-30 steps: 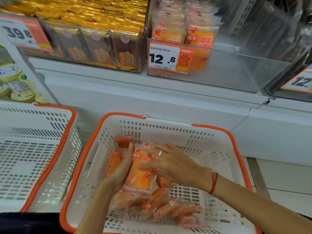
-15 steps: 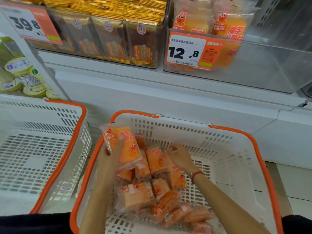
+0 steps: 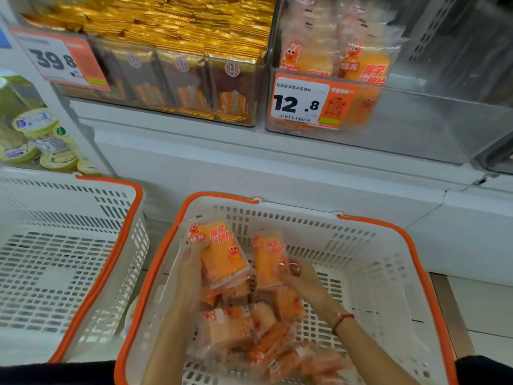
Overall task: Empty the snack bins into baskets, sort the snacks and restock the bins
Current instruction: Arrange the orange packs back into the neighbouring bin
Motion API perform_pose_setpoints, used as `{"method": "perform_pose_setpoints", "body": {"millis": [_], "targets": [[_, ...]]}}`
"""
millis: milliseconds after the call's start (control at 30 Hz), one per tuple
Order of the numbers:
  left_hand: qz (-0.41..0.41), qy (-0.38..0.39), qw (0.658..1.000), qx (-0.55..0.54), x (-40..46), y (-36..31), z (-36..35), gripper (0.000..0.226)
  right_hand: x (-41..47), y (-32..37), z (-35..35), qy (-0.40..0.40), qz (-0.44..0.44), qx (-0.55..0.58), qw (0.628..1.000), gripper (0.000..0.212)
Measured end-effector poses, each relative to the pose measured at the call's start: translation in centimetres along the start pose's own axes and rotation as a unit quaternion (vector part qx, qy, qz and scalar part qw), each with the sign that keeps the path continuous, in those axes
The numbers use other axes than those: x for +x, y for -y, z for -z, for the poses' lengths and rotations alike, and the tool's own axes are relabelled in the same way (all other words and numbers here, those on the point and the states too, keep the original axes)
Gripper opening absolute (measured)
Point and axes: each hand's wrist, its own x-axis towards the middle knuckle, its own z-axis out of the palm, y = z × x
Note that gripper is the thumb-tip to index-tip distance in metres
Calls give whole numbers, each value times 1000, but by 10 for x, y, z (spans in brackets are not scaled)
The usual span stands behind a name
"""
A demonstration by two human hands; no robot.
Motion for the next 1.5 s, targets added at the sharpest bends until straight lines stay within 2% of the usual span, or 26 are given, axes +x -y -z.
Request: {"method": "perform_pose_setpoints", "body": {"millis": [33,133,200,267,333,400,533,600,733,833,867,933,1033,1100,1167,1267,1367,1500], "targets": [[10,27,999,23,-5,-5,-6,38,-7,10,14,0,-1,34,999,32],[-66,39,987,138,-21,-22,-24,48,-29,59,47,26,65,135,988,45],[-116,38,979,164,-34,-36,-35,50,-47,97,62,52,123,138,981,57],[-167,31,968,185,-45,-52,-46,58,-68,129,71,63,169,105,978,57],[-185,45,968,164,-56,-68,-58,62,-85,145,77,53,196,77,976,46],[-203,69,970,114,-70,-84,-71,54,-97,153,79,12,227,60,972,35],[-286,137,946,66,-91,-122,-107,40,-113,175,92,-55,278,130,950,36],[-322,198,924,56,-93,-152,-129,39,-117,192,107,-84,323,157,929,34],[-411,323,841,137,-84,-219,-180,60,-111,231,144,-152,406,180,883,24],[-475,325,784,235,-73,-258,-207,41,-98,254,169,-179,438,137,870,28],[-472,326,777,257,-66,-266,-212,35,-92,257,175,-179,438,116,873,28],[-449,329,777,293,-50,-275,-215,38,-79,261,182,-160,425,74,888,27],[-467,274,764,351,-32,-275,-215,36,-65,266,182,-123,390,25,912,29],[-473,250,770,348,-28,-275,-215,32,-59,271,179,-121,387,6,914,30],[-462,258,771,353,-24,-276,-212,39,-53,272,177,-122,391,2,912,29],[-418,296,783,354,-21,-281,-207,62,-51,267,178,-115,379,10,918,31],[-377,303,803,348,-25,-286,-207,47,-53,264,181,-115,375,14,920,34],[-436,222,781,388,-17,-290,-211,37,-53,263,190,-121,371,59,919,50]]}}
